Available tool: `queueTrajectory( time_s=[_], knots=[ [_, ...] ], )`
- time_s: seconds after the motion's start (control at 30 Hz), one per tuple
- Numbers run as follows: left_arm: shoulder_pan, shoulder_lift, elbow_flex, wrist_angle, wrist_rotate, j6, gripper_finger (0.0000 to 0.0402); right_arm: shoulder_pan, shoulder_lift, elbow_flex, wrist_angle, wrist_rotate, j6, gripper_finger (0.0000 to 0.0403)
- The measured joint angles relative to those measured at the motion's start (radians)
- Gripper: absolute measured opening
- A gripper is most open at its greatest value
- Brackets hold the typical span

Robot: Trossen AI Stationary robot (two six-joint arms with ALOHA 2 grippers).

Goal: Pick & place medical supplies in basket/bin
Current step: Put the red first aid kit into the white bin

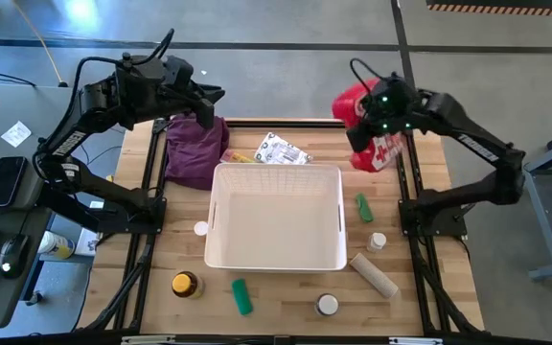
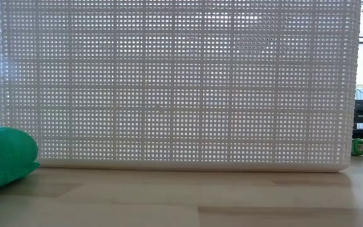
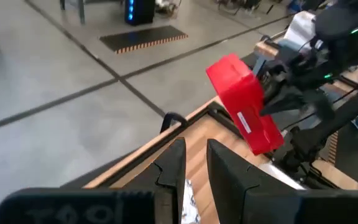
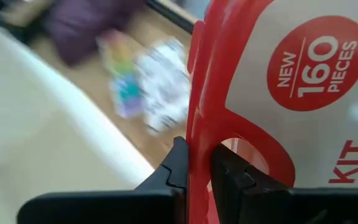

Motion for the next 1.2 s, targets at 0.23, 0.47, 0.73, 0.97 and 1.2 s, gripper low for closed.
queueTrajectory(
  time_s=[0.23, 0.47, 0.73, 0.97, 1.2],
  knots=[
    [0.000, 0.000, 0.007, 0.076, -0.001, 0.049, 0.0101, 0.215, 0.210, 0.446, -0.192, 0.109, -0.002, 0.0030],
    [0.000, -0.003, 0.055, 0.044, 0.021, 0.086, 0.0101, 0.404, 0.468, 0.799, -0.262, 0.146, 0.035, 0.0030],
    [0.001, -0.005, 0.148, -0.012, 0.030, 0.159, 0.0101, 0.542, 0.473, 0.670, -0.128, 0.115, 0.094, 0.0028],
    [0.000, -0.006, 0.180, -0.064, 0.115, 0.172, 0.0101, 0.625, 0.479, 0.680, -0.012, 0.165, 0.140, 0.0028],
    [0.000, -0.016, 0.182, -0.140, 0.161, 0.165, 0.0101, 0.683, 0.532, 0.646, -0.019, 0.114, 0.129, 0.0026]
  ],
)
